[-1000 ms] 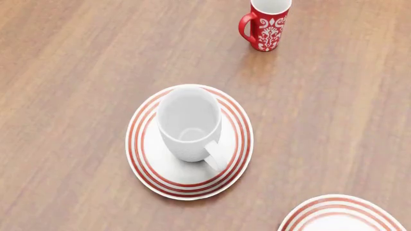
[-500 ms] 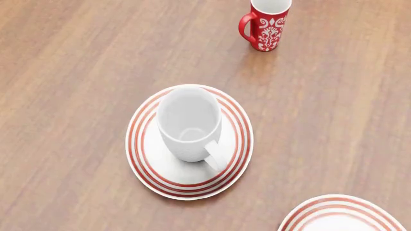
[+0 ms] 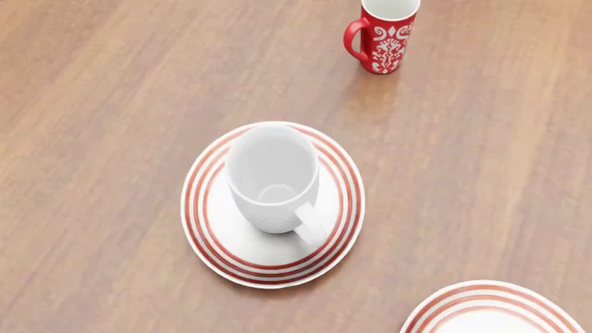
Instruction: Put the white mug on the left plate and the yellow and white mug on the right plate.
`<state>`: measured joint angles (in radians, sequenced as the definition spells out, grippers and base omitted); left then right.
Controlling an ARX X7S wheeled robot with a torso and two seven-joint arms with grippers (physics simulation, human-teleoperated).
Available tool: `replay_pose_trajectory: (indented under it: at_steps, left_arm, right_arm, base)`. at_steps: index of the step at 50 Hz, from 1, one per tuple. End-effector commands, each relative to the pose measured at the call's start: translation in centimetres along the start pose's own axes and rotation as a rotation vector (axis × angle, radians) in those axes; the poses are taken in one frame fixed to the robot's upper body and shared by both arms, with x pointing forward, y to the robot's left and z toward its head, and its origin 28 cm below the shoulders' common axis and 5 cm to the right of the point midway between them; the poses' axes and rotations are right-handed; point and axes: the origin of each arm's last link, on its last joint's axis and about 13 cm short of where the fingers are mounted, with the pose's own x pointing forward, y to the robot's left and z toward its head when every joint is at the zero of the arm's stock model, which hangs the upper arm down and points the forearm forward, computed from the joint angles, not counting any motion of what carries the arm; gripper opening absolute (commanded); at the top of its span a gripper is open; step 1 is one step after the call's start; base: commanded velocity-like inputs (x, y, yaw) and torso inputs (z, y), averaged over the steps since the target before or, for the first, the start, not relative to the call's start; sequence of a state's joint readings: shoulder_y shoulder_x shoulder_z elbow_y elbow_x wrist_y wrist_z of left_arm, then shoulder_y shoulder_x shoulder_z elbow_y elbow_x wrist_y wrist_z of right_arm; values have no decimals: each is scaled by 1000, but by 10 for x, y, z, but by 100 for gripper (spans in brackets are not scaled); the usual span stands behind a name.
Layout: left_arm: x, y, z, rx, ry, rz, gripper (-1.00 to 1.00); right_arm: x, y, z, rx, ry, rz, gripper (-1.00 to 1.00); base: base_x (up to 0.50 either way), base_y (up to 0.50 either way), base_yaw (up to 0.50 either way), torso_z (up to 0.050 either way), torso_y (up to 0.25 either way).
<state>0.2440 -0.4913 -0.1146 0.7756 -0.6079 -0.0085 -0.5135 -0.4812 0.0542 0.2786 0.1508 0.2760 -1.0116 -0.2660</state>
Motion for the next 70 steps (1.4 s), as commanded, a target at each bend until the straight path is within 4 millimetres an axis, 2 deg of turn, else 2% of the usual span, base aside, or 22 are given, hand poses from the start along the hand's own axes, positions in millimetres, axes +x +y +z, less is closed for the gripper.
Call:
replay_pose_trajectory:
  at_steps: [1, 9, 12, 19, 28, 39, 46, 52, 56, 60, 70]
  left_arm:
    - [0, -1, -1, 0, 2, -1, 100]
    - [0, -2, -1, 0, 3, -4, 100]
    - [0, -2, -2, 2, 2, -5, 100]
    - [0, -2, -1, 0, 0, -4, 100]
    - [0, -2, 0, -2, -1, -6, 100]
    - [1, -1, -1, -5, -2, -5, 100]
    - [4, 1, -1, -10, -2, -11, 100]
    - [12, 0, 1, 8, -14, -31, 100]
    - [23, -6, 10, 18, -39, -46, 100]
    - [31, -10, 18, 20, -58, -68, 100]
    - [38, -19, 53, 6, -149, -110, 100]
  right_arm:
    - [4, 0, 14, -81, -79, 22, 100]
    - [15, 1, 31, -99, -133, 41, 100]
    - [29, 3, 44, -106, -154, 59, 100]
    - [52, 4, 55, -108, -168, 75, 100]
    - [89, -5, 79, -90, -168, 58, 100]
    - [129, -7, 81, -94, -140, 58, 100]
    - [156, -14, 72, -110, -94, 29, 100]
    - [170, -18, 64, -97, -87, 15, 100]
    - [179, -16, 71, -97, -114, 17, 100]
    - [179, -13, 76, -98, -135, 23, 100]
    - [176, -6, 115, -121, -228, 47, 100]
  base:
    - [0, 0, 0, 0, 0]
    - [0, 0, 0, 0, 0]
    - [0, 0, 0, 0, 0]
    - [0, 0, 0, 0, 0]
    - [0, 0, 0, 0, 0]
    - [0, 0, 0, 0, 0]
    - [0, 0, 0, 0, 0]
    - [0, 0, 0, 0, 0]
    - [0, 0, 0, 0, 0]
    - [0, 0, 0, 0, 0]
    - [0, 0, 0, 0, 0]
